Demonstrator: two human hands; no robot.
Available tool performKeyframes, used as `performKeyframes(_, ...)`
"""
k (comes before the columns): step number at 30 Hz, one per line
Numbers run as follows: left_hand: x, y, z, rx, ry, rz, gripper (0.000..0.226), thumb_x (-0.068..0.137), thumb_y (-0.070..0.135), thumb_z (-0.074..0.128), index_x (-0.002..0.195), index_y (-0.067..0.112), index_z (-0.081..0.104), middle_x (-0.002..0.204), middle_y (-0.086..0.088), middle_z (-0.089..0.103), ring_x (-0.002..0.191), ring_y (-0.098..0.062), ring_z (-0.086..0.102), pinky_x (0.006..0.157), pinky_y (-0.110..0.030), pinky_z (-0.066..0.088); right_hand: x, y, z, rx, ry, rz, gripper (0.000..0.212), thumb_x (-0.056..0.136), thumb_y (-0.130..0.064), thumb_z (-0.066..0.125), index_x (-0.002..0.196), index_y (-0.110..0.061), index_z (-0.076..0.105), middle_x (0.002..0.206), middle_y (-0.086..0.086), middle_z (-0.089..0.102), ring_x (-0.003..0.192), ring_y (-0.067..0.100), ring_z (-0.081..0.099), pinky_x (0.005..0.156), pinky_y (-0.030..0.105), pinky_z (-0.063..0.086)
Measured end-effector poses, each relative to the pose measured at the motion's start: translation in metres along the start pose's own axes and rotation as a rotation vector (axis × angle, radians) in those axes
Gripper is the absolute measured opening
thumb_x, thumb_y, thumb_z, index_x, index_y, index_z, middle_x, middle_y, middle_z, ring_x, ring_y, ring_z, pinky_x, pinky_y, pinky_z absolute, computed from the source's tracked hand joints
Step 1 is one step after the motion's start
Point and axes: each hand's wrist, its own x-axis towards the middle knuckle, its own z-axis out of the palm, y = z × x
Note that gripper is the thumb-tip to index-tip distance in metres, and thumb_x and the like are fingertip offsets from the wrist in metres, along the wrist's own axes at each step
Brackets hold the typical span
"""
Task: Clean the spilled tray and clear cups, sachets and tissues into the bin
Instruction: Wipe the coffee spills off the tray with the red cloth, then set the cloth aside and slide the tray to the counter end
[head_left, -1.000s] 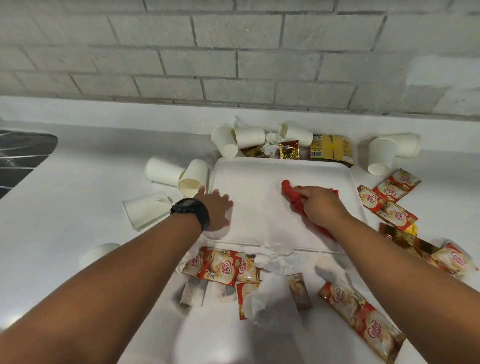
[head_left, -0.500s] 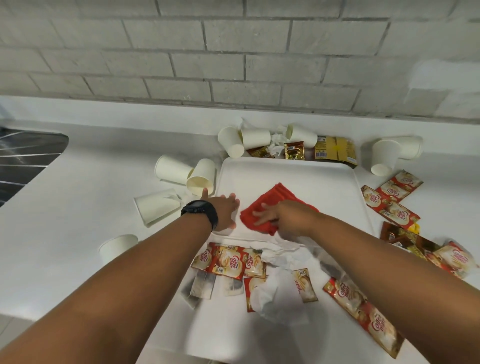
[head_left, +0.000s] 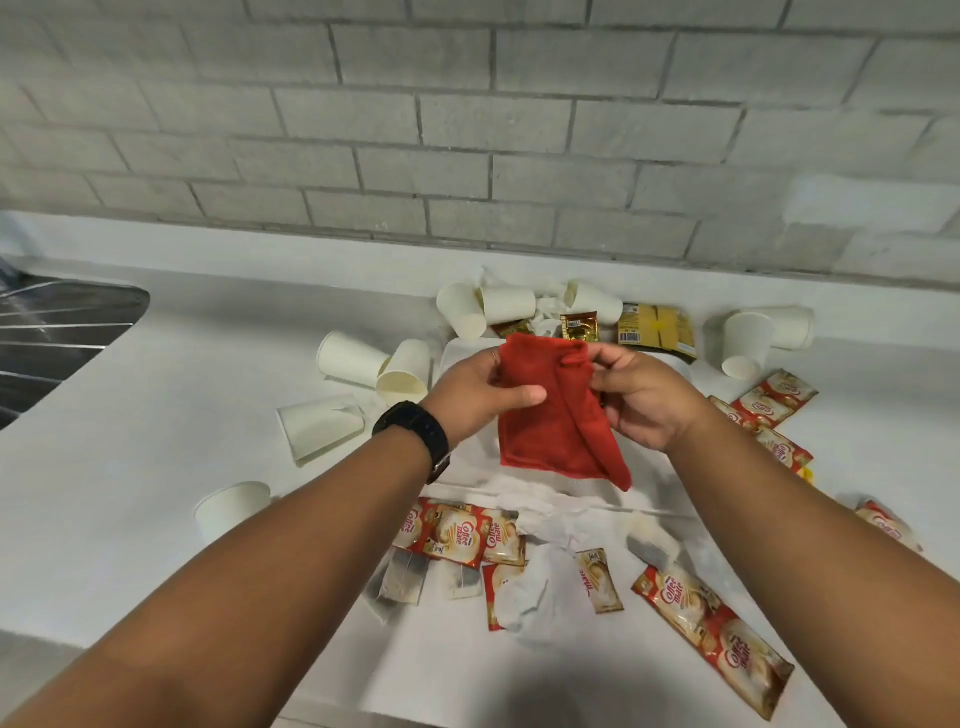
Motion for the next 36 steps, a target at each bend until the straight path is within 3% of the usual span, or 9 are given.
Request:
performKeyframes(3,-0.008,0.01,-0.004,-0.116,0.169,0.028,0.04,0.066,0.034,0.08,0.101,0.018,0.069,0.106,-0.006,0.072,0.101,-0.024,0.067,0.096,-0.049,0.051,-0.001,-0.001,0.016,0.05,0.054,-0.038,0.022,0.092,-0.013,0.052,0.11,-0.007,0.062,0.091,0.007,0.073,0.075,0.016,0.071,0.07,0.028,0.061)
performKeyframes(7,-0.027,0.017,-0.016,-0.151,0.282,0.015,0.062,0.059,0.045,0.08,0.108,0.011,0.066,0.105,-0.008,0.073,0.1,-0.027,0.069,0.094,-0.047,0.052,-0.003,0.0,0.033,-0.049,-0.058,-0.014,0.058,0.077,-0.053,0.061,0.12,-0.014,0.061,0.097,0.002,0.07,0.081,0.016,0.069,0.071,0.035,0.06)
performKeyframes(9,-0.042,0.022,-0.028,-0.134,0.311,0.027,0.05,0.062,0.043,0.079,0.102,0.014,0.067,0.103,-0.007,0.073,0.098,-0.026,0.069,0.092,-0.045,0.053,-0.001,0.004,0.046,-0.197,-0.094,-0.027,0.044,0.079,-0.036,0.074,0.118,-0.018,0.062,0.099,0.001,0.069,0.084,0.017,0.068,0.072,0.037,0.058)
performKeyframes(11,-0.06,0.03,-0.044,-0.165,0.338,0.051,0.034,0.07,0.033,0.075,0.098,0.016,0.066,0.103,-0.008,0.072,0.096,-0.024,0.069,0.089,-0.04,0.054,0.006,0.003,0.066,-0.272,-0.038,-0.068,0.026,0.086,-0.011,0.067,0.111,-0.015,0.063,0.09,0.001,0.07,0.079,0.02,0.067,0.071,0.039,0.059)
performKeyframes(14,-0.094,0.041,-0.079,-0.23,0.393,0.098,0.025,0.083,0.022,0.07,0.106,0.012,0.065,0.102,-0.01,0.072,0.091,-0.023,0.069,0.081,-0.036,0.055,0.015,-0.002,0.1,-0.256,-0.021,-0.092,0.019,0.091,0.001,0.054,0.103,-0.01,0.065,0.078,0.003,0.071,0.067,0.018,0.069,0.062,0.035,0.059)
performKeyframes(20,-0.165,0.054,-0.164,-0.207,0.565,0.232,0.008,0.077,0.02,0.067,0.075,0.023,0.06,0.079,0.001,0.066,0.072,-0.013,0.061,0.068,-0.023,0.052,0.037,0.003,0.178,-0.314,-0.183,-0.075,0.01,0.089,-0.003,0.06,0.091,-0.012,0.065,0.076,0.005,0.069,0.063,0.017,0.066,0.06,0.031,0.057)
performKeyframes(29,-0.247,0.026,-0.287,0.023,0.834,0.164,0.023,0.089,0.001,0.058,0.079,0.022,0.055,0.073,0.006,0.062,0.064,-0.005,0.056,0.067,-0.022,0.047,0.093,0.051,0.319,-0.549,-0.24,-0.122,0.014,0.085,-0.005,0.067,0.082,-0.015,0.059,0.077,0.003,0.065,0.069,0.016,0.063,0.072,0.033,0.052)
performKeyframes(33,-0.274,-0.006,-0.307,0.255,0.841,0.021,0.025,0.086,-0.006,0.061,0.079,0.018,0.057,0.068,0.01,0.068,0.071,-0.007,0.061,0.074,-0.019,0.047,0.098,0.095,0.339,-0.962,-0.158,-0.397,0.009,0.079,-0.018,0.071,0.078,-0.023,0.064,0.079,-0.005,0.066,0.075,0.014,0.06,0.072,0.028,0.048)
performKeyframes(36,-0.287,-0.055,-0.313,0.678,0.704,-0.263,0.01,0.084,0.007,0.069,0.088,0.017,0.066,0.083,0.013,0.067,0.087,-0.012,0.062,0.074,-0.013,0.04,0.085,0.14,0.338,-1.43,-0.31,-0.447,0.009,0.083,-0.029,0.063,0.09,-0.024,0.064,0.092,-0.002,0.069,0.091,0.021,0.062,0.092,0.037,0.045)
